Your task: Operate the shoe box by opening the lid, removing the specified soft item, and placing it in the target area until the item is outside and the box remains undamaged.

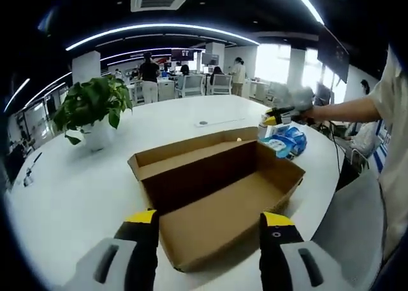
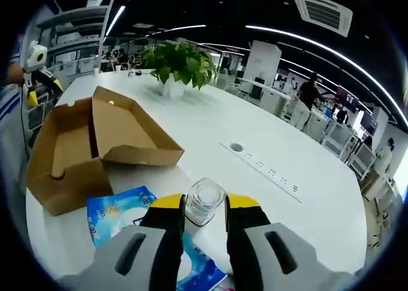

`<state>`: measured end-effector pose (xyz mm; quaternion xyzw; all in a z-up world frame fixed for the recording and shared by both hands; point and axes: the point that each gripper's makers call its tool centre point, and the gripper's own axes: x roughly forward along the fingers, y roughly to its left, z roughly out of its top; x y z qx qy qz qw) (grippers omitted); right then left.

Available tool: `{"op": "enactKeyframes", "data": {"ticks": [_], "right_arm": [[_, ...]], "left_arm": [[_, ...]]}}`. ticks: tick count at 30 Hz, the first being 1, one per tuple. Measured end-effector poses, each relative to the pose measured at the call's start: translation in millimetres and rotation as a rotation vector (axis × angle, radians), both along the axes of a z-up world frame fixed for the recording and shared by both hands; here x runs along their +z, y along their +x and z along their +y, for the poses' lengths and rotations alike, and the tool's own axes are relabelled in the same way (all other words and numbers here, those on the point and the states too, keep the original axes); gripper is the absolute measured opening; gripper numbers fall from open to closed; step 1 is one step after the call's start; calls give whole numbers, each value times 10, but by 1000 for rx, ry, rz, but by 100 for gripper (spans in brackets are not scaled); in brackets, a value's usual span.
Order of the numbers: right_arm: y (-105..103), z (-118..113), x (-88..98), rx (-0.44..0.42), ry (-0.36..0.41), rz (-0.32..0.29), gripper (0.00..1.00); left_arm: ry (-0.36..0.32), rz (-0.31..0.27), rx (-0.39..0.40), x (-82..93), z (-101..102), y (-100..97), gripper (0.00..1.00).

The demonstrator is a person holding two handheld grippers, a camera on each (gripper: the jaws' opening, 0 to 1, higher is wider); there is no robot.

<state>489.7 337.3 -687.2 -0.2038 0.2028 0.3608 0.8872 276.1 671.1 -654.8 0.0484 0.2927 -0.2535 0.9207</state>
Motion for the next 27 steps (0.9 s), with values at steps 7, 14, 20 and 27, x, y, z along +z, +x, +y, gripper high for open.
{"op": "enactKeyframes", "data": {"ticks": [7, 14, 20, 27], "right_arm": [[-2, -5, -20, -5, -17, 4, 24], [18, -31, 59, -35, -5, -2, 28], [-48, 17, 215, -63, 17, 6, 27], [-172, 203, 369, -56, 49, 25, 24]], "left_arm": [[24, 6, 36, -56, 100, 9, 58], [56, 16, 74, -102, 193, 2, 47], [85, 33, 118, -166, 294, -7, 34], [70, 73, 187, -250, 405, -12, 23]]}}
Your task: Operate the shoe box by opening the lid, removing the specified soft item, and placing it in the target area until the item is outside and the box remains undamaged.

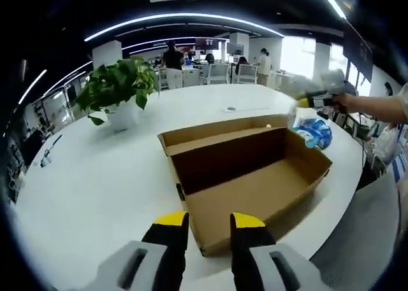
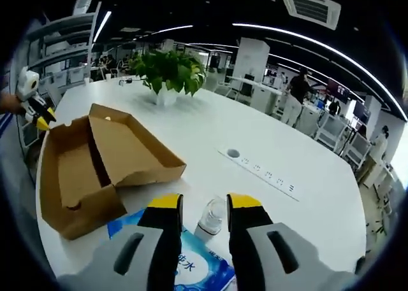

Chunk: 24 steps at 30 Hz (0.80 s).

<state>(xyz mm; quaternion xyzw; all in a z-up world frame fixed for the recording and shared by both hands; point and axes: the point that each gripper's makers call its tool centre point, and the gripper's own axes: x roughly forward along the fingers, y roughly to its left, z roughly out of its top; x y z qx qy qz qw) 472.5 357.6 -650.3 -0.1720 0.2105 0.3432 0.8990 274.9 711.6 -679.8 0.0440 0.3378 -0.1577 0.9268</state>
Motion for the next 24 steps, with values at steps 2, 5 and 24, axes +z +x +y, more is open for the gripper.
{"op": "enactKeyframes", "data": {"ticks": [2, 5, 24], "right_arm": [[-33, 79, 16, 12, 6, 14, 22], [-52, 187, 46, 20, 12, 28, 22], [106, 703, -128, 41, 18, 200, 22]], "left_arm": [[-3, 12, 13, -32, 27, -6, 20], [-3, 38, 28, -94, 52, -27, 18], [-5, 127, 129, -260, 211, -74, 7]]}}
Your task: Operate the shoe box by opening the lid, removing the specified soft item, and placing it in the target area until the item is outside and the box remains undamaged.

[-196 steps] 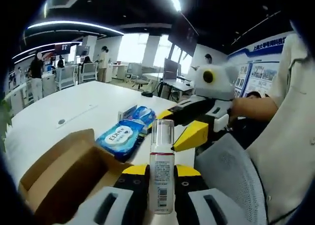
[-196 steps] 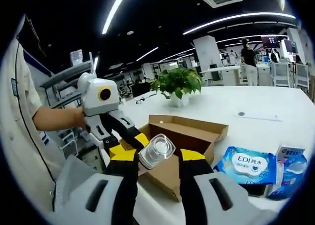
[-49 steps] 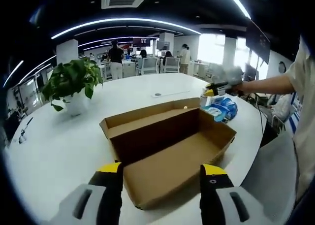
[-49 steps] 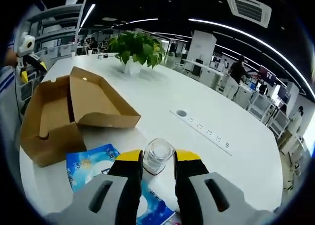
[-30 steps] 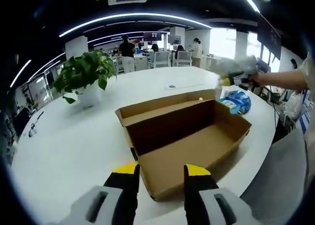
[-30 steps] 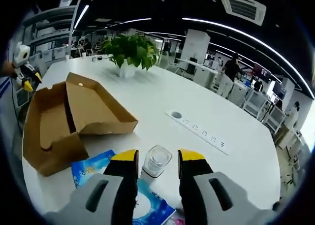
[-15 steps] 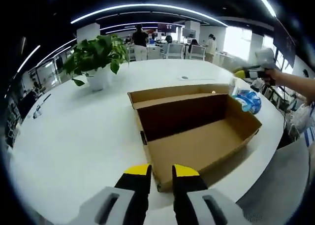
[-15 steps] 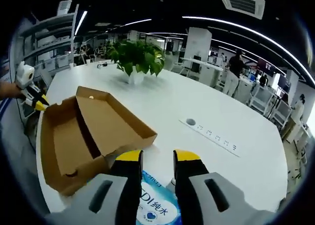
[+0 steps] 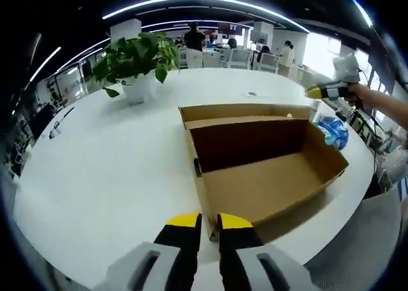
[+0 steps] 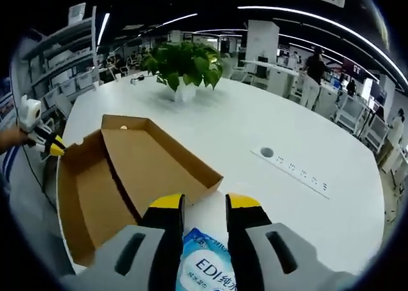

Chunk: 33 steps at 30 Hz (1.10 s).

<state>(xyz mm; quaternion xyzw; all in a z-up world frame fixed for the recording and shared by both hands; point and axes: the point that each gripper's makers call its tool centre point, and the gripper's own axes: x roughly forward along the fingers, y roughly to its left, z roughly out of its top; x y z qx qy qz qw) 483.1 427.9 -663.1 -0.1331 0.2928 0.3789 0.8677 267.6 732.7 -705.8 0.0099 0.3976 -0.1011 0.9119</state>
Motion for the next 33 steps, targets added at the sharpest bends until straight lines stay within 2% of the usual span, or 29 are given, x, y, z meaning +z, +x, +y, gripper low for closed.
{"op": "enactKeyframes", "data": {"ticks": [2, 7, 12, 21, 26, 28, 30, 33], "right_arm": [[35, 14, -28, -7, -1, 14, 21], [121, 64, -125, -51, 24, 89, 20], [186, 107, -278, -96, 25, 173, 21], [352, 238, -487, -174, 7, 274, 18], [438, 267, -643, -223, -43, 325, 17], [442, 305, -698, -213, -62, 329, 16], [444, 278, -756, -211, -119, 322, 14], [418, 294, -825, -214, -143, 347, 13]], "left_arm": [[-27, 6, 17, -3, -16, -6, 5], [-38, 12, 38, -1, -19, -20, 5], [-39, 21, 44, 1, -29, -22, 4], [-45, 35, 50, -4, -33, -21, 4], [-53, 38, 58, -3, -38, -22, 4], [-53, 42, 57, -4, -39, -21, 4], [-49, 46, 53, -9, -36, -17, 4], [-50, 50, 56, -11, -37, -18, 4]]}}
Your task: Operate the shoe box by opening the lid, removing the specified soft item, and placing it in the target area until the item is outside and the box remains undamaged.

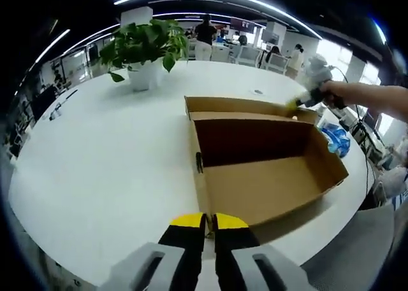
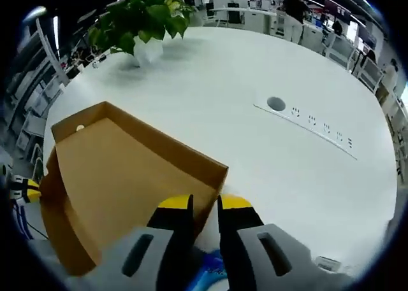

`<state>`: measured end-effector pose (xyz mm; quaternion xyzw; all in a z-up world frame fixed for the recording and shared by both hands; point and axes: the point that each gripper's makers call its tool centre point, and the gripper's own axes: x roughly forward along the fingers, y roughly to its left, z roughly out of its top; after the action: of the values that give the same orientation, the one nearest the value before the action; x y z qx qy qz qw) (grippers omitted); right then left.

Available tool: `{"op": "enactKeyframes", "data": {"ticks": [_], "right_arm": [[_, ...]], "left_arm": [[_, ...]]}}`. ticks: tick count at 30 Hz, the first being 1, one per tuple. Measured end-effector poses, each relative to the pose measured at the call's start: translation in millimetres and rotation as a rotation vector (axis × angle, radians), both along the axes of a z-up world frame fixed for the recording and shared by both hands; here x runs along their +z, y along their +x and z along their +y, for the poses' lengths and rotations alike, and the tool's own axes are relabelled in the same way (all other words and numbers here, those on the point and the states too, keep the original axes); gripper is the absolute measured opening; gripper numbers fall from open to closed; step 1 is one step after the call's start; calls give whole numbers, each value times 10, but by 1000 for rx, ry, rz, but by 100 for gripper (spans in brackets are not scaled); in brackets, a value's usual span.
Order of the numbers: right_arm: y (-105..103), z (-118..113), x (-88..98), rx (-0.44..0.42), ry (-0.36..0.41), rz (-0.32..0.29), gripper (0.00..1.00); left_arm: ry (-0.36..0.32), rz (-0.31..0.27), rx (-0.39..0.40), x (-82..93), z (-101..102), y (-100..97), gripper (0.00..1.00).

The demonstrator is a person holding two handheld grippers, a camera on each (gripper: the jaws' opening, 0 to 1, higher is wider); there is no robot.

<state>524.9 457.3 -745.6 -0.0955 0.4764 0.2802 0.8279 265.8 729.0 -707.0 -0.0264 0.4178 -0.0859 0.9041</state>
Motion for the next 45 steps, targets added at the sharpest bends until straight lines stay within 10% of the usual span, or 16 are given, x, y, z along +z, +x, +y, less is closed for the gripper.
{"op": "enactKeyframes", "data": {"ticks": [45], "right_arm": [[-94, -11, 1000, -48, 91, -244, 0]], "left_arm": [[-17, -19, 14, -2, -6, -8, 3]]}}
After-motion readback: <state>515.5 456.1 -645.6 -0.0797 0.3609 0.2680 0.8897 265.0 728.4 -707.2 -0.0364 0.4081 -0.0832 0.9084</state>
